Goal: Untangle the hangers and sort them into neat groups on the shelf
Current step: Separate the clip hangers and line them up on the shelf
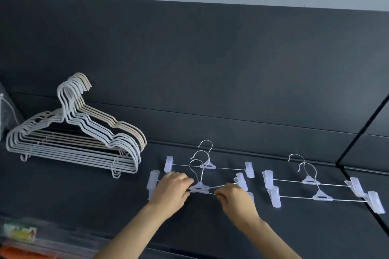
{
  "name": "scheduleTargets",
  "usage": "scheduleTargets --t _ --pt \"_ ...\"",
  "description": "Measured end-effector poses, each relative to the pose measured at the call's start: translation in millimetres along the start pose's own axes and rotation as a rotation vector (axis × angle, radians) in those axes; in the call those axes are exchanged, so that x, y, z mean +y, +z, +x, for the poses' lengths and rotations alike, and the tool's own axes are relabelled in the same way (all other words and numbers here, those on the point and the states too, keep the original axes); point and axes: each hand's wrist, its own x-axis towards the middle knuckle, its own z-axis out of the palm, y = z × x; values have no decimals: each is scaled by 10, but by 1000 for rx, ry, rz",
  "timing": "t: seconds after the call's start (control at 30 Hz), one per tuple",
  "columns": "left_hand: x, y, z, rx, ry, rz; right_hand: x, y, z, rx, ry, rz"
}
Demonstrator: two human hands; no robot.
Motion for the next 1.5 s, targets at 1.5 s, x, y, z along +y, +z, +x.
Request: scheduleTargets --t 1.5 --pt "115 23 266 78 -899 -631 1071 -712 -310 94 180 251"
